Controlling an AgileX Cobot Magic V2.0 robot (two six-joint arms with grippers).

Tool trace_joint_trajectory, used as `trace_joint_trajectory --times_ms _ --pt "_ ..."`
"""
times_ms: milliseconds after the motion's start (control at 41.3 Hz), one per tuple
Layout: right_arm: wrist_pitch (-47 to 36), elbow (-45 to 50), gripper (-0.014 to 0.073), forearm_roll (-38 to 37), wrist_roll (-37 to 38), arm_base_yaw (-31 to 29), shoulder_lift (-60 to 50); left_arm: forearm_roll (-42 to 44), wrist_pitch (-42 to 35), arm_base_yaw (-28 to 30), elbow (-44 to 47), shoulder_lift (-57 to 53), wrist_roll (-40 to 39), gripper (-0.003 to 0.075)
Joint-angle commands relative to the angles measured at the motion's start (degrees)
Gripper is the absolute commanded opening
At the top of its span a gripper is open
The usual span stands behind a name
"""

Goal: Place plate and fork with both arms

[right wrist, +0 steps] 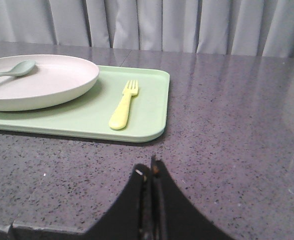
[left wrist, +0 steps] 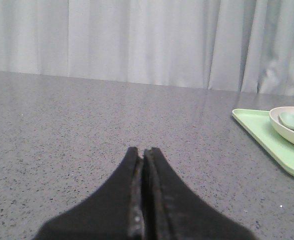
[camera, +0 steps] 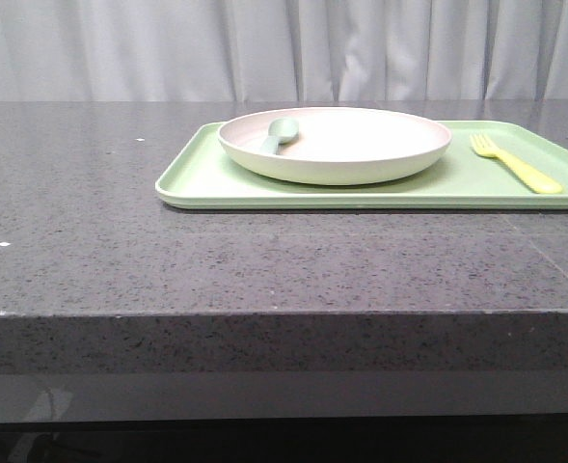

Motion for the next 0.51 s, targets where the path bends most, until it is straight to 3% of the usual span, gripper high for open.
trace_joint_trajectory --times_ms 0,242,485 --pt "-5.8 -0.2 -0.0068 0.3 -0.5 -0.4 -1.0 0.0 -5.2 -0.4 0.6 -1.2 0.1 -0.002" --pt "-8.7 -0.2 -0.0068 -7.4 10.2 -0.4 -1.0 0.0 -5.2 -0.4 0.6 -1.2 0.1 -0.002" --pt "-9.6 -0.2 -0.0068 -7.7 10.6 -0.4 -1.0 0.0 -5.2 -0.4 0.6 -1.2 0.1 -0.002"
